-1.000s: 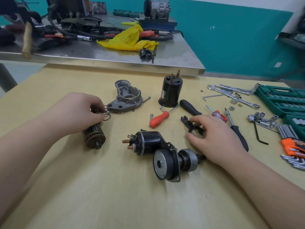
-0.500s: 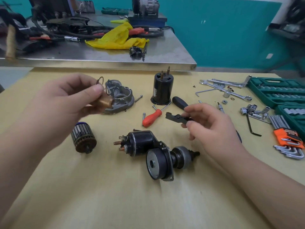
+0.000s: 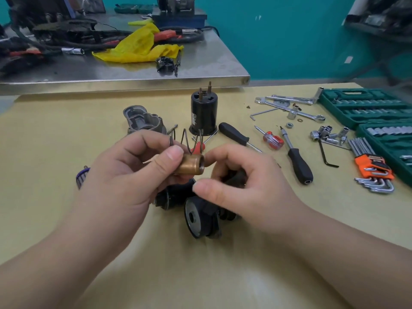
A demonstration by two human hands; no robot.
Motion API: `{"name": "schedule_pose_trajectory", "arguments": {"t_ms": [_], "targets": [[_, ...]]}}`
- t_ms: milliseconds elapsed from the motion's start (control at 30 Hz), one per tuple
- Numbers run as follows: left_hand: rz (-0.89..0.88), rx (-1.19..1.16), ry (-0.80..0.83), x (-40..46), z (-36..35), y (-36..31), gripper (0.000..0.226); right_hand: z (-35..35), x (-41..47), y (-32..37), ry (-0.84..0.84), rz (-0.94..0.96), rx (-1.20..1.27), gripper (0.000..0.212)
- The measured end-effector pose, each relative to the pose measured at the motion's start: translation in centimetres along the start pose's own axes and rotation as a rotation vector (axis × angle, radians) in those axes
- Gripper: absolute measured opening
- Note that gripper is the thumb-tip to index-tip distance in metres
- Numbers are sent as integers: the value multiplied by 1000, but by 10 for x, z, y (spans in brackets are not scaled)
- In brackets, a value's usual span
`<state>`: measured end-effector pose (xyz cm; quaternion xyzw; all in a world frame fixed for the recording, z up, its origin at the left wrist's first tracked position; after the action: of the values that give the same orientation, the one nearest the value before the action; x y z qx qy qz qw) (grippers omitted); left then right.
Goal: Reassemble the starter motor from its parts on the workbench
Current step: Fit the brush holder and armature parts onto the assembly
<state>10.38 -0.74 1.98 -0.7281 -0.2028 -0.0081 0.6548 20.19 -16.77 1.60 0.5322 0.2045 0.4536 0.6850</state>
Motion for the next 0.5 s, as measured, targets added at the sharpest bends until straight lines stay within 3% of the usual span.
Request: {"name": "schedule_pose_trajectory", "arguments": {"t_ms": [67, 333, 500], "targets": [[14, 33, -21, -2, -1, 2, 22, -3, 0, 2, -30, 8, -30, 34], [-26, 76, -79, -1, 6, 0, 15, 0, -2, 4, -105, 17, 12, 14], [1, -83, -116, 5, 21, 0, 40, 9, -3, 4, -190, 47, 102, 8]]}}
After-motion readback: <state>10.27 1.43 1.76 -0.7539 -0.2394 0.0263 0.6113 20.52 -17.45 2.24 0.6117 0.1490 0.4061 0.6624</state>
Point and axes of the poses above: each hand's wrist, its own x-axis towards the middle knuckle, its own z-axis out of the back of the hand, y = z × x, the point moved 6 cm from there along x, towards the middle knuckle, and after that the axes turned 10 degrees about y, right-handed, at the moved point
